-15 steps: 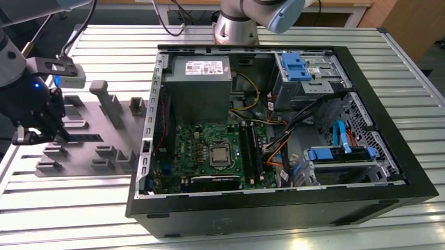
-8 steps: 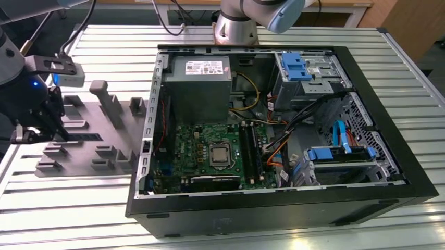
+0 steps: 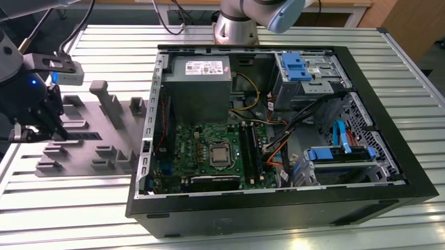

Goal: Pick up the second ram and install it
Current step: 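Pick up the second ram and move it above second insertion slot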

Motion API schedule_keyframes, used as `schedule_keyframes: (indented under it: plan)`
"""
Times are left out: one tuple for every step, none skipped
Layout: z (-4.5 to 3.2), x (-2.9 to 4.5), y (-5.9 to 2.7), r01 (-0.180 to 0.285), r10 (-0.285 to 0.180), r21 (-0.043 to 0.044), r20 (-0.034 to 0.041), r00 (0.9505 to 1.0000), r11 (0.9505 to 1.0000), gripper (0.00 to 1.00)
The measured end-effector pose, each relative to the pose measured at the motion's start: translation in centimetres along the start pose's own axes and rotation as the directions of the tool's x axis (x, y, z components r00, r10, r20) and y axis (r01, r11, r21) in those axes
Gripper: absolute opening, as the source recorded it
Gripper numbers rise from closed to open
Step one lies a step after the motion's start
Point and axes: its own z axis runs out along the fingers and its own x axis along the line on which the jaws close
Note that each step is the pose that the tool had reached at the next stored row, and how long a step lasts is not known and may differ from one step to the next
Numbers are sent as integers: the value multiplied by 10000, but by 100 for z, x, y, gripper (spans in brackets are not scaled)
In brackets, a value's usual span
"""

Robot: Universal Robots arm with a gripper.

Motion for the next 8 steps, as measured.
schedule_keyframes:
  plan:
    - [-4, 0, 0, 0, 0, -1, 0, 10000, 10000, 14]
    - [-8, 0, 0, 0, 0, 0, 0, 10000, 10000, 14]
    - [-12, 0, 0, -1, 1, 0, 0, 10000, 10000, 14]
    - [-17, 0, 0, 0, 0, -1, 0, 10000, 10000, 14]
    - [-21, 0, 0, 0, 0, 0, 0, 10000, 10000, 14]
    - [-24, 0, 0, 0, 0, 1, 1, 10000, 10000, 14]
    - [-27, 0, 0, 0, 0, 1, 1, 10000, 10000, 14]
    - [-32, 0, 0, 0, 0, 0, 0, 10000, 10000, 14]
